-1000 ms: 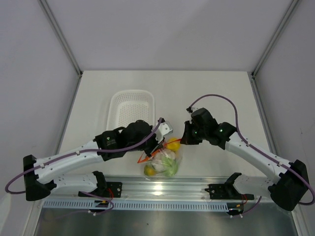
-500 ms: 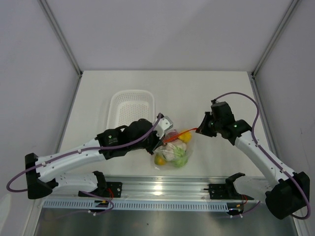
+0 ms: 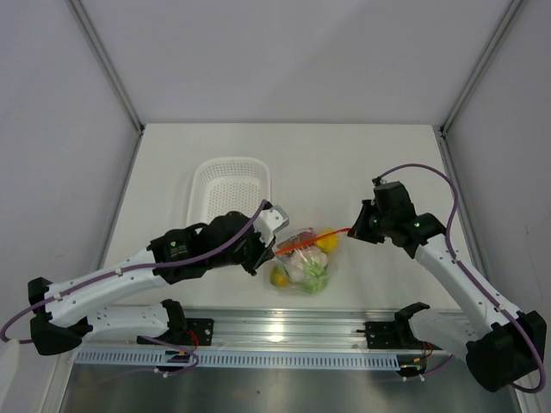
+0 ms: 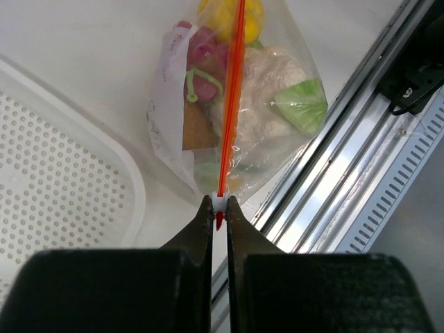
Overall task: Place the food in the zip-top bag and seal the zipper
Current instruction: Zip the zipper food storage bag at the center of the board.
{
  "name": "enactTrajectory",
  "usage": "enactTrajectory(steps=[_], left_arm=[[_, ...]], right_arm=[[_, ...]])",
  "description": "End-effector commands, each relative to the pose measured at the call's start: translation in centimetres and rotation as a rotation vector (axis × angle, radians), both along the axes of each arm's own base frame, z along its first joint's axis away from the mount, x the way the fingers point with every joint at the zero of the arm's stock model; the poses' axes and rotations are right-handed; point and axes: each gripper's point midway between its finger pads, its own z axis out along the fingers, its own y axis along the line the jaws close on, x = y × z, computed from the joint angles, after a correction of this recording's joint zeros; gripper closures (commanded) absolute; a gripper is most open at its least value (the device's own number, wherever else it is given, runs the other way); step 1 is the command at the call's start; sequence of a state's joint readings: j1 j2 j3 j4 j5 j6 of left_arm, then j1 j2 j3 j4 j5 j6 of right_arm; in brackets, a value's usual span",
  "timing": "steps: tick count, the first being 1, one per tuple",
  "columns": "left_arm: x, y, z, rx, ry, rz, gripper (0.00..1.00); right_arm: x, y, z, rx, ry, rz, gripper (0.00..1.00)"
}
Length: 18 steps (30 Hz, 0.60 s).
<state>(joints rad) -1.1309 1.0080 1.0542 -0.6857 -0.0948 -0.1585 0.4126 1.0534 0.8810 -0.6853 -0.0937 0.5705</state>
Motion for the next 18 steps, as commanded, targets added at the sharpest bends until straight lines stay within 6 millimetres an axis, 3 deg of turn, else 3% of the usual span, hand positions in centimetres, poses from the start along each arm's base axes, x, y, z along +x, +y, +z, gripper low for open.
enactTrajectory(steps=[1,5,9,10,11,13,15,18], left_arm=[[-0.2,1.8,-0.3,0.022,0.033,0.088,0.99],[-0.1,1.4,-0.9,0.020,0.054,0.107,0.99],[1.7,0.5,-0.3,0.003,0.009,0.167,0.85],[3.0,0.9,0.4,0.006,-0.034,0.239,0.77],[3.7,1.1,0.6,0.014,-0.055,0.270,0.57],[5.1,1.1,1.7,0.023,-0.099,0.334,0.41],[6.6,1.8,2.7,0.035,-0.160,0.412,0.03],[8.2,3.2,4.3,0.049,-0.228,0.514,0.01]], right_arm=[[0.6,-1.8,0.5,-0.063,-0.041,-0.037,1.00],[0.5,-1.8,1.2,-0.059,-0.059,-0.029,1.00],[0.5,-1.4,2.1,-0.048,-0.077,-0.008,1.00],[0.5,-1.5,2.2,-0.056,-0.077,-0.009,1.00],[0.7,-1.6,2.4,-0.060,-0.081,-0.007,1.00],[1.1,-1.6,3.1,-0.066,-0.093,-0.010,1.00],[1.3,-1.5,3.0,-0.076,-0.083,-0.001,1.00],[2.1,-1.6,3.1,-0.084,-0.084,-0.015,1.00]])
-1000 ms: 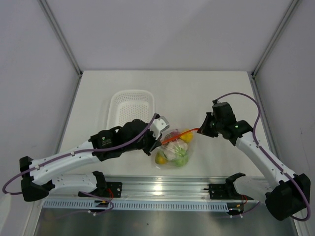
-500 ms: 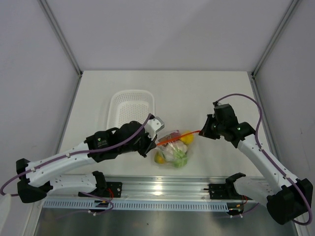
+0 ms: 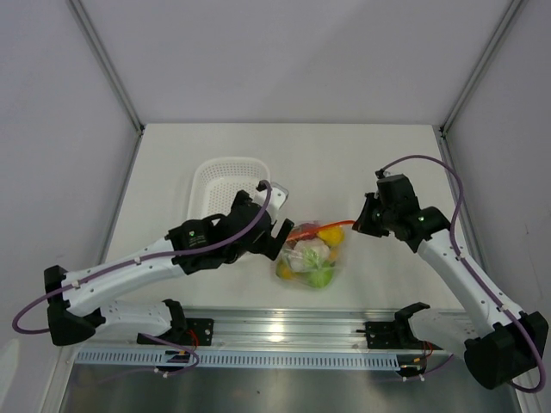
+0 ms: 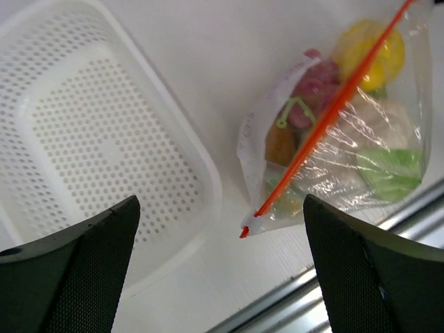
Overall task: Place the food in the zip-top bag and seal the zipper
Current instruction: Zip the zipper food storage bag at the center of the board, then place the zipper food storage bag at the center of the board.
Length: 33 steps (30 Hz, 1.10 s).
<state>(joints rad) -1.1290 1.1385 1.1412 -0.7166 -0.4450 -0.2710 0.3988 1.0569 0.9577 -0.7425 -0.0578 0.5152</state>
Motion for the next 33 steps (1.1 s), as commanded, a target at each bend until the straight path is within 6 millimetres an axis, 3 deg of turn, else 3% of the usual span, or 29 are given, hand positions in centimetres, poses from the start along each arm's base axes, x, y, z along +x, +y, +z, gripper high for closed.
enactTrajectory(steps=[1,5,8,9,11,15,22,26,33], left_arm=[[2.9,2.3,4.9,-0.046,-0.161,0.194,0.01],[3.4,5.4,7.8,-0.108,-0.245,0.301,0.01],[3.0,6.5,8.5,-0.151,-0.271,0.284,0.01],[2.8,6.2,7.8,-0.149,-0.266,0.246,0.01],[2.4,6.5,8.4,-0.198,-0.275,0.235,0.00],[1.2,6.2,7.5,-0.252,-0.215,0.197,0.01],[-1.8,4.6,6.8,-0.376,-0.111,0.051,0.01],[-3.2,4.0,5.6,-0.411,-0.045,-0.003,0.01],[-5.1,3.7,4.6,-0.482,0.027,-0.057,0.01]], right_arm=[[1.5,-0.7,1.1,-0.039,-0.038,-0.022,1.00],[2.2,-1.1,0.7,-0.045,-0.023,-0.034,1.00],[2.4,-1.5,0.6,-0.050,-0.023,-0.038,1.00],[2.3,-1.6,0.5,-0.048,-0.016,-0.041,1.00],[2.3,-1.7,0.3,-0.049,-0.016,-0.043,1.00],[2.4,-2.8,-0.8,-0.053,0.025,-0.069,1.00],[6.1,-6.3,-1.8,-0.068,0.039,-0.157,1.00],[8.6,-8.2,-3.8,-0.128,0.064,-0.191,1.00],[10.6,-10.4,-6.0,-0.165,0.077,-0.247,1.00]])
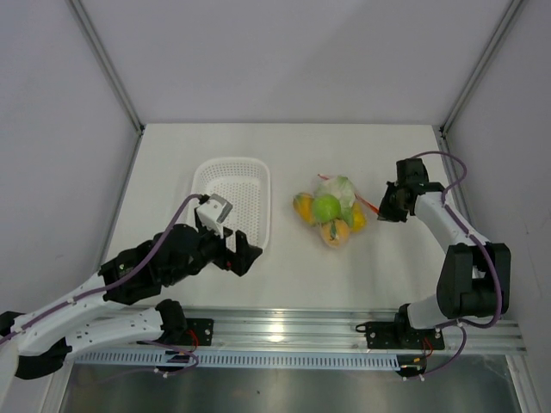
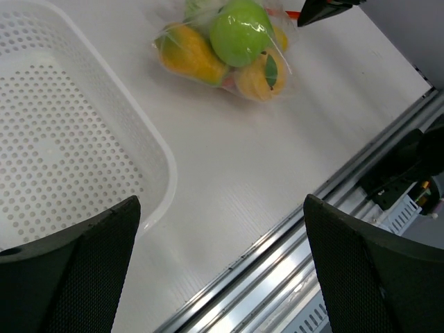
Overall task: Place the food in the zip-top bag and seal the zipper
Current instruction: Place the zipper food storage bag at the center of the board, then reset both arms
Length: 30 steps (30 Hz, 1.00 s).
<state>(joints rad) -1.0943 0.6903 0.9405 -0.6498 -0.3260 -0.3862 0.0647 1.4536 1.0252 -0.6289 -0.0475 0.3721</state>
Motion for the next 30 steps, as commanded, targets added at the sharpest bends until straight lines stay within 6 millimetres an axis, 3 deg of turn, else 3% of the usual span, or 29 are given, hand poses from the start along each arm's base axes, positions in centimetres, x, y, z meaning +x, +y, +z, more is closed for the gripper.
enactTrajectory(steps=[1,3,4,6,7,9,13,17,19,22,23,24,29,30], left_arm=[[-1.4,-1.0,0.6,-0.106,0.038,-0.059,0.00],[-1.7,-1.0,0.3,-0.124,0.047,-0.068,0.01],[-1.7,-1.0,0.3,-0.129,0.050,-0.069,0.00],[-1.8,-1.1,-0.1,-0.125,0.065,-0.071,0.01],[-1.8,-1.1,-0.1,-0.124,0.069,-0.068,0.01],[-1.8,-1.2,-0.4,-0.125,0.087,-0.056,0.01],[-1.7,-1.2,-0.5,-0.152,0.096,-0.040,0.01],[-1.7,-1.3,-1.1,-0.160,0.114,-0.029,0.01],[-1.6,-1.3,-1.0,-0.172,0.119,-0.026,0.00],[-1.7,-1.4,-1.5,-0.200,0.142,-0.020,0.01],[-1.9,-1.6,-2.0,-0.223,0.159,-0.025,0.01],[-1.9,-1.6,-1.9,-0.244,0.166,-0.020,0.00],[-2.7,-1.6,-3.6,-0.328,0.226,-0.032,0.01],[-2.9,-1.8,-3.2,-0.361,0.219,-0.050,0.00]], right_arm=[[2.7,-1.3,1.7,-0.036,-0.101,-0.019,1.00],[2.9,-1.1,2.2,-0.016,-0.119,-0.017,0.87],[3.0,-1.0,2.4,-0.009,-0.126,-0.018,0.64],[3.1,-0.9,3.0,-0.004,-0.133,-0.027,0.44],[3.0,-0.9,3.2,-0.001,-0.132,-0.038,0.03],[2.9,-0.8,4.0,-0.010,-0.143,-0.042,0.01],[1.9,-1.0,8.0,-0.085,-0.219,-0.050,0.01],[-0.7,-0.1,10.5,-0.066,-0.244,-0.038,0.01],[-2.1,0.7,11.0,-0.057,-0.244,-0.027,0.01],[-5.2,3.5,11.0,-0.011,-0.243,0.005,0.01],[-6.6,5.4,10.1,0.016,-0.225,0.053,0.01],[-7.4,6.1,10.7,0.064,-0.251,0.034,0.01],[-11.0,8.1,9.1,0.087,-0.257,0.050,0.01],[-11.9,8.5,8.7,0.085,-0.265,0.074,0.01]])
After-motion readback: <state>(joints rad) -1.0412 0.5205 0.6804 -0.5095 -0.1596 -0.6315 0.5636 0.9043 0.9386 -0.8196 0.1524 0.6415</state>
